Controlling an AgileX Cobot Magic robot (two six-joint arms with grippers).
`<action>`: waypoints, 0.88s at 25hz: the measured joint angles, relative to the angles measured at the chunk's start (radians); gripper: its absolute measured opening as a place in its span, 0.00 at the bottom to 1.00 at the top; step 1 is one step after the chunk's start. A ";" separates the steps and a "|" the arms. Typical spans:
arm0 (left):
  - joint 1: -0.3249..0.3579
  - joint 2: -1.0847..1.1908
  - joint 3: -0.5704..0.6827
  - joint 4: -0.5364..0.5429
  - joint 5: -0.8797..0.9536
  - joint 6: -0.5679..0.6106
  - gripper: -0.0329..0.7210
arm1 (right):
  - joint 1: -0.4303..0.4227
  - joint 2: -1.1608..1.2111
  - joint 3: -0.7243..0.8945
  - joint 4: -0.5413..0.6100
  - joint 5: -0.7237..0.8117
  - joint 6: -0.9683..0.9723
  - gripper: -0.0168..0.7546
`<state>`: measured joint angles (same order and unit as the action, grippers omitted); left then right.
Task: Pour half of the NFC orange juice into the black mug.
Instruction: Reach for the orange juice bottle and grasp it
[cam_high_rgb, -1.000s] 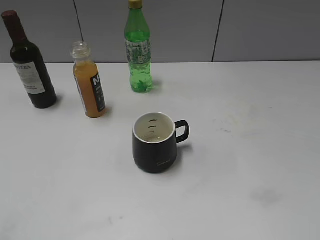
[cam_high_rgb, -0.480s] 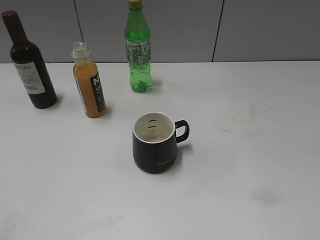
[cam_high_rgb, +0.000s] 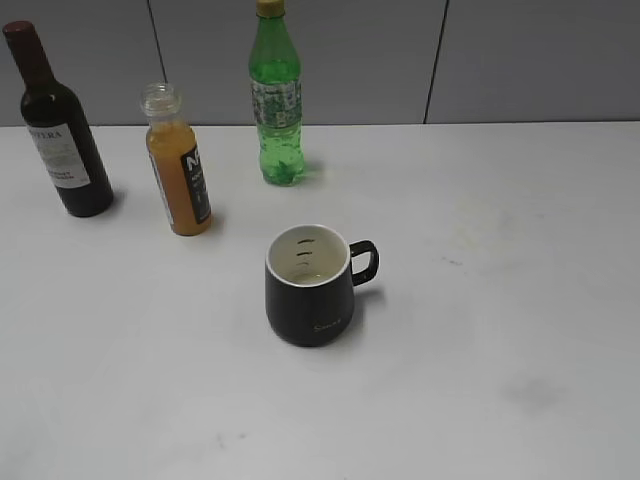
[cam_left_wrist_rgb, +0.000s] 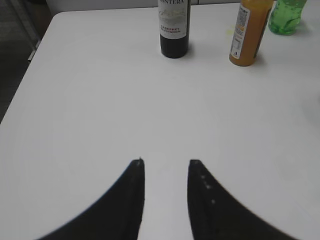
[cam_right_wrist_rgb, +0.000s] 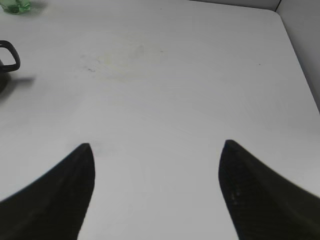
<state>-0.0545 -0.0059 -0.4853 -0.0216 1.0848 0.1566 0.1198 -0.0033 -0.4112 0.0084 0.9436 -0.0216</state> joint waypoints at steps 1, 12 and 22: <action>0.000 0.000 0.000 0.000 0.000 0.000 0.36 | 0.000 0.000 0.000 0.000 0.000 0.000 0.78; 0.000 0.000 0.000 0.001 -0.001 -0.002 0.88 | 0.000 0.000 0.000 0.001 0.000 -0.001 0.78; 0.000 0.119 -0.013 0.005 -0.362 -0.002 0.89 | 0.000 0.000 0.000 0.001 0.000 -0.001 0.78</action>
<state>-0.0545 0.1135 -0.4984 -0.0167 0.7229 0.1547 0.1198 -0.0033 -0.4112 0.0090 0.9436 -0.0225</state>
